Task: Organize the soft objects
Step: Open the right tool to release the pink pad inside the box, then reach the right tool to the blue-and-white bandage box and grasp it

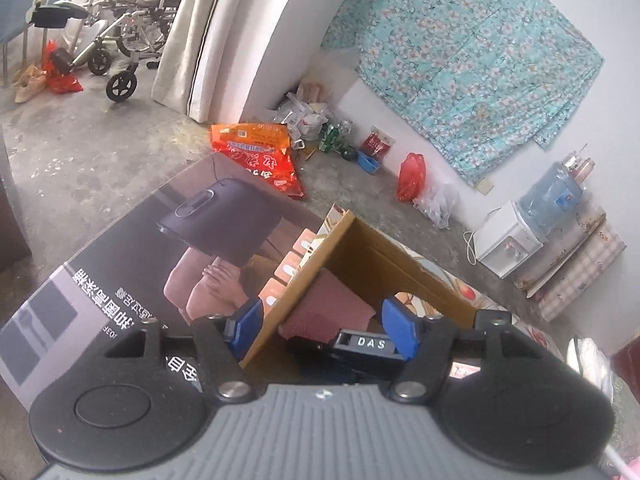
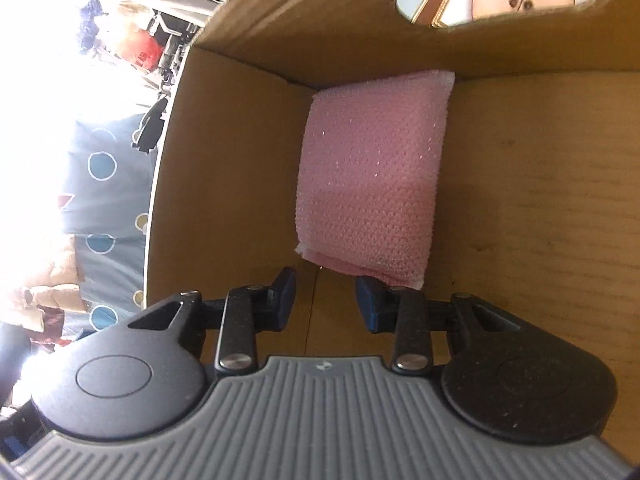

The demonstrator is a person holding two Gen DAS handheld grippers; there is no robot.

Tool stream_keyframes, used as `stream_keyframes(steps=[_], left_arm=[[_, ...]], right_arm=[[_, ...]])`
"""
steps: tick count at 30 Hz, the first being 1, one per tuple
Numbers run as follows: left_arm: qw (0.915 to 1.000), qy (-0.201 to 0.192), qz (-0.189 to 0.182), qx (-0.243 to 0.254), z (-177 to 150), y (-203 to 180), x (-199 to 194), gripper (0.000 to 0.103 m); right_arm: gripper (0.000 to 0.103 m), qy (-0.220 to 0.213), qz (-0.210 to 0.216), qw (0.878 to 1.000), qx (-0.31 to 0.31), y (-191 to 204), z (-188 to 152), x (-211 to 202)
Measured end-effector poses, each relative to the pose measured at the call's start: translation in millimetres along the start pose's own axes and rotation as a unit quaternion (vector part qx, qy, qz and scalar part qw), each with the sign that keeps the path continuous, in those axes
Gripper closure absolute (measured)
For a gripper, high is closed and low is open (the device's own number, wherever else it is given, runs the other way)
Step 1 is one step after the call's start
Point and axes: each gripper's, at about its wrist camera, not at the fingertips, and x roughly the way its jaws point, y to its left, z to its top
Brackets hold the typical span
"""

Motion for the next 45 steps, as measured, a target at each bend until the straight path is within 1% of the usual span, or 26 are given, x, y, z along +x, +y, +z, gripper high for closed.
stream_keyframes(steps=[2, 3, 4, 8, 10, 13, 17, 18, 19, 22, 24, 26, 31, 33, 34, 35, 38, 43, 45], left_arm=[[1.0, 0.005, 0.0, -0.001, -3, 0, -2, 0.035], [1.0, 0.006, -0.001, -0.002, -5, 0, -4, 0.035], [1.0, 0.007, -0.004, -0.001, -7, -1, -6, 0.034], [0.9999, -0.006, -0.014, 0.004, -18, -8, -27, 0.032], [0.9996, -0.018, -0.021, 0.01, -25, -12, -41, 0.03], [0.999, -0.026, -0.029, 0.022, -35, -20, -59, 0.03], [0.9972, -0.024, -0.053, 0.046, -58, -35, -82, 0.029], [0.9964, -0.02, -0.061, 0.055, -66, -40, -86, 0.028], [0.995, -0.013, -0.072, 0.068, -76, -46, -91, 0.027], [0.9893, 0.009, -0.103, 0.103, -107, -62, -96, 0.026], [0.9838, 0.027, -0.124, 0.127, -133, -75, -97, 0.025], [0.9787, 0.047, -0.139, 0.144, -158, -85, -93, 0.024], [0.9647, 0.095, -0.174, 0.173, -214, -96, -79, 0.024], [0.958, 0.122, -0.182, 0.185, -232, -102, -71, 0.024], [0.9568, 0.126, -0.18, 0.19, -240, -105, -70, 0.021], [0.9574, 0.112, -0.171, 0.205, -246, -109, -72, 0.021], [0.9557, 0.098, -0.153, 0.231, -254, -116, -76, 0.02], [0.9468, 0.102, -0.163, 0.258, -262, -127, -79, 0.02], [0.9447, 0.105, -0.169, 0.261, -262, -131, -79, 0.02]], right_arm=[[0.067, -0.002, 0.008, 1.0, 0.0, 1, -5, -7], [0.063, -0.005, 0.011, 1.0, -0.01, 3, -8, -13], [0.057, -0.013, 0.011, 1.0, -0.019, 7, -11, -22], [0.053, -0.04, 0.031, 0.998, -0.039, 14, -27, -70], [0.052, -0.058, 0.046, 0.996, -0.047, 16, -35, -101], [0.05, -0.089, 0.063, 0.993, -0.05, 11, -46, -151], [0.05, -0.128, 0.098, 0.986, -0.051, 3, -56, -222], [0.05, -0.139, 0.101, 0.984, -0.056, 3, -63, -238], [0.05, -0.15, 0.096, 0.982, -0.064, 6, -69, -257], [0.049, -0.181, 0.072, 0.976, -0.097, -8, -100, -306], [0.045, -0.202, 0.055, 0.971, -0.116, -24, -128, -339], [0.044, -0.219, 0.041, 0.968, -0.115, -50, -157, -369], [0.04, -0.263, 0.023, 0.961, -0.086, -123, -227, -401], [0.039, -0.282, 0.016, 0.957, -0.062, -151, -248, -397], [0.039, -0.291, 0.015, 0.956, -0.048, -164, -257, -394], [0.039, -0.298, 0.016, 0.954, -0.038, -175, -262, -389], [0.037, -0.318, 0.018, 0.948, -0.016, -196, -282, -384], [0.035, -0.34, 0.023, 0.94, 0.006, -219, -310, -393], [0.035, -0.348, 0.015, 0.937, 0.015, -225, -312, -390]])
